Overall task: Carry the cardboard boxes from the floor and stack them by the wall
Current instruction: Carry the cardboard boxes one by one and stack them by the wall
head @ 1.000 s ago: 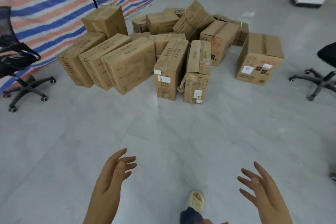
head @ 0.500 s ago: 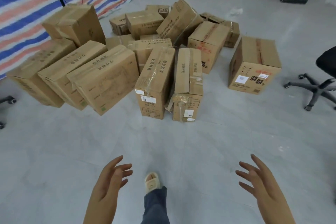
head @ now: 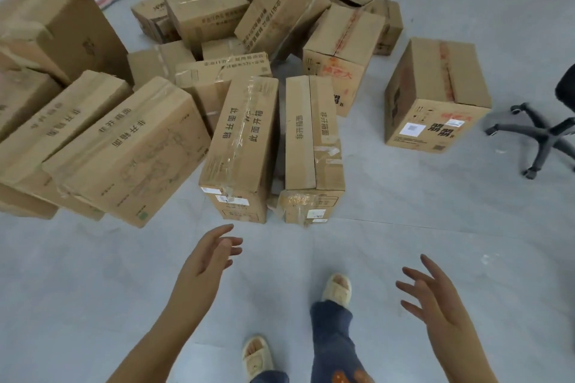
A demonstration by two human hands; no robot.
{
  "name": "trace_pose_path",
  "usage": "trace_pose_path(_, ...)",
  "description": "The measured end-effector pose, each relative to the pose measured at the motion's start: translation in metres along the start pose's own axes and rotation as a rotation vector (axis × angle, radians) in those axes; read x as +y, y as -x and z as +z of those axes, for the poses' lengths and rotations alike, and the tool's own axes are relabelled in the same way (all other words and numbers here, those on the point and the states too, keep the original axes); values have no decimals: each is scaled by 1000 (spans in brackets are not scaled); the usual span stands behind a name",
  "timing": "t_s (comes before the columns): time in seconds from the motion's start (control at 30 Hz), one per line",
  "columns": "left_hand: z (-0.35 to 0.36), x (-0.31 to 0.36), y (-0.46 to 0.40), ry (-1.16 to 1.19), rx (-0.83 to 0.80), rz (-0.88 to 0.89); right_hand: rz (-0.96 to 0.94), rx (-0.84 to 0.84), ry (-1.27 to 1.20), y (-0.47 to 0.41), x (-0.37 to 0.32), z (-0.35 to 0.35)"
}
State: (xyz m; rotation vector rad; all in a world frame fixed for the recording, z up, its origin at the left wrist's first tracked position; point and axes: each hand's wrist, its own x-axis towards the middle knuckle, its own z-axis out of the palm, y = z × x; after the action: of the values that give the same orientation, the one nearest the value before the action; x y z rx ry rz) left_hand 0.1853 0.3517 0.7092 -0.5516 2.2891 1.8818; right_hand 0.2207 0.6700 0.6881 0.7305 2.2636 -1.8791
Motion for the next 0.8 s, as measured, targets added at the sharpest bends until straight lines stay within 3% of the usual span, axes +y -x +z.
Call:
trace_pose_path(0.17, 69, -25, -110, 16, -3, -149, 107, -90, 42, -124, 6, 19)
trace_pose_path(0.37, 170, -101, -249, 121, 65, -584, 294, -226, 136, -310, 52, 56)
trace_pose_path(0.5, 214, -154, -331, 369, 141, -797, 342, -221, 193, -417, 97, 93)
trace_pose_path(0.63, 230, -212, -393, 469, 145, -689, 369, -218, 183, -477, 146, 130)
trace_pose_path(0.8, 238, -256, -435, 401, 0, -533, 342, -312, -27, -503, 194, 153)
